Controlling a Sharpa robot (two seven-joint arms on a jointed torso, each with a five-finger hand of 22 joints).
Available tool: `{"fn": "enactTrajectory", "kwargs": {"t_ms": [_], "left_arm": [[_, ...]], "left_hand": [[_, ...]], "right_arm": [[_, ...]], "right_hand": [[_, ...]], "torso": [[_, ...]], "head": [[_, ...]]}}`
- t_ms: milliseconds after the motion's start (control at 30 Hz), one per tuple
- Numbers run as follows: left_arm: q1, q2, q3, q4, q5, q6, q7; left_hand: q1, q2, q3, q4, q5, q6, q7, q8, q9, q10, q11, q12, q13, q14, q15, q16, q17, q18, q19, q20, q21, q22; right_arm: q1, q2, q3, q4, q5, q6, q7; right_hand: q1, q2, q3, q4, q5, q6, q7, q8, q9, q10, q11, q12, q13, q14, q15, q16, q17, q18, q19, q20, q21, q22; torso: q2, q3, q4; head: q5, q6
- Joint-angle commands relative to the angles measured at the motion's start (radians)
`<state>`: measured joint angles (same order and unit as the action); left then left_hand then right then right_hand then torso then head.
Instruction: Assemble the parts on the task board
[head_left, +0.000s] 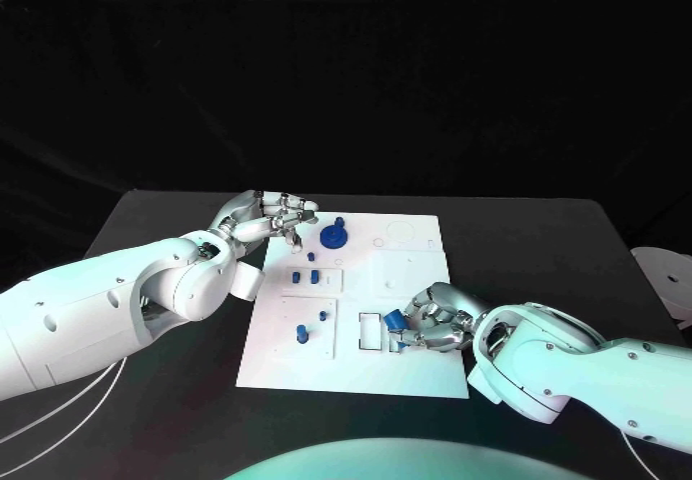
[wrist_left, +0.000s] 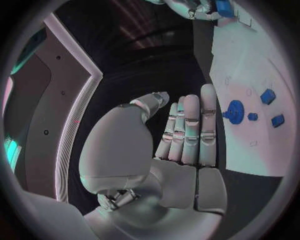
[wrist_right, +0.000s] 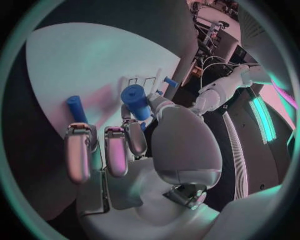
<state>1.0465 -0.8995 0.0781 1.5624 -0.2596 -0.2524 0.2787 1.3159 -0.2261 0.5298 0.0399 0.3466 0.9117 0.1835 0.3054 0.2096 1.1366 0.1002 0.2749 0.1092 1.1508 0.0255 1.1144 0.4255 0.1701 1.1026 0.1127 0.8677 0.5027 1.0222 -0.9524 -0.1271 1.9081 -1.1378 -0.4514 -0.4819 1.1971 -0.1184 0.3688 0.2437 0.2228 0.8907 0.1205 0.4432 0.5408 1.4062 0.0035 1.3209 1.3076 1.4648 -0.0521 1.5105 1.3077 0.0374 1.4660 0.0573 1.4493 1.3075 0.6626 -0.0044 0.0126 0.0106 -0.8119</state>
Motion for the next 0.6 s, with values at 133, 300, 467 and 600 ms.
{"fn": "enactTrajectory", "kwargs": {"t_ms": [133, 300, 467, 600], "left_arm": [[-0.001, 0.003, 0.000, 0.002, 0.006, 0.014, 0.008], [-0.001, 0.004, 0.000, 0.000, 0.013, 0.016, 0.007], [-0.001, 0.005, 0.000, 0.000, 0.016, 0.019, 0.007], [-0.001, 0.005, 0.000, 0.000, 0.017, 0.020, 0.006]], "left_hand": [[-0.003, 0.009, -0.005, 0.002, 0.000, -0.002, 0.004, -0.003, 0.000, 0.002, 0.007, -0.006, 0.002, -0.007, 0.001, -0.002, -0.001, 0.014, 0.005, 0.002, -0.005, -0.002], [-0.003, 0.009, -0.005, 0.002, 0.000, -0.002, 0.004, -0.003, 0.000, 0.002, 0.007, -0.006, 0.002, -0.007, 0.001, -0.002, -0.001, 0.014, 0.005, 0.002, -0.005, -0.002], [-0.002, 0.010, -0.004, 0.002, 0.001, -0.002, 0.004, -0.003, 0.000, 0.002, 0.007, -0.007, 0.002, -0.007, 0.001, -0.002, -0.001, 0.014, 0.006, 0.002, -0.005, -0.002], [-0.002, 0.010, -0.004, 0.002, 0.001, -0.002, 0.004, -0.003, 0.000, 0.002, 0.007, -0.007, 0.002, -0.007, 0.001, -0.002, -0.001, 0.014, 0.006, 0.002, -0.005, -0.002]], "right_arm": [[0.000, 0.028, 0.000, -0.010, -0.028, 0.030, 0.027], [-0.001, 0.054, 0.000, -0.024, -0.070, 0.036, 0.024], [-0.001, 0.072, 0.000, -0.038, -0.095, 0.057, 0.016], [-0.001, 0.082, 0.000, -0.047, -0.106, 0.069, 0.013]], "right_hand": [[-0.059, -0.012, 0.039, 0.046, -0.017, 0.068, -0.044, 0.031, 0.025, 0.011, -0.002, 0.002, 0.001, 0.072, -0.009, 0.005, 0.087, -0.007, 0.042, -0.008, 0.002, 0.209], [-0.164, -0.015, 0.015, 0.044, -0.056, 0.079, -0.049, 0.038, 0.032, 0.019, -0.004, 0.006, 0.011, 0.073, -0.012, 0.005, 0.089, -0.007, 0.043, -0.010, 0.002, 0.210], [-0.203, -0.029, -0.018, 0.047, 0.059, 0.081, -0.052, 0.044, 0.040, 0.020, -0.009, 0.004, 0.012, 0.073, -0.016, 0.005, 0.088, -0.007, 0.043, -0.014, 0.001, 0.211], [-0.206, -0.030, -0.022, 0.047, 0.058, 0.083, -0.053, 0.045, 0.041, 0.020, -0.010, 0.003, 0.012, 0.072, -0.016, 0.004, 0.087, -0.007, 0.042, -0.014, -0.001, 0.211]], "torso": [[0.001, 0.0003, -0.0021], [0.001, 0.0002, -0.0028], [0.001, -0.0001, -0.0020], [0.002, 0.0008, -0.0031]], "head": [[0.005, -0.001], [0.003, 0.001], [0.004, -0.001], [0.006, -0.001]]}}
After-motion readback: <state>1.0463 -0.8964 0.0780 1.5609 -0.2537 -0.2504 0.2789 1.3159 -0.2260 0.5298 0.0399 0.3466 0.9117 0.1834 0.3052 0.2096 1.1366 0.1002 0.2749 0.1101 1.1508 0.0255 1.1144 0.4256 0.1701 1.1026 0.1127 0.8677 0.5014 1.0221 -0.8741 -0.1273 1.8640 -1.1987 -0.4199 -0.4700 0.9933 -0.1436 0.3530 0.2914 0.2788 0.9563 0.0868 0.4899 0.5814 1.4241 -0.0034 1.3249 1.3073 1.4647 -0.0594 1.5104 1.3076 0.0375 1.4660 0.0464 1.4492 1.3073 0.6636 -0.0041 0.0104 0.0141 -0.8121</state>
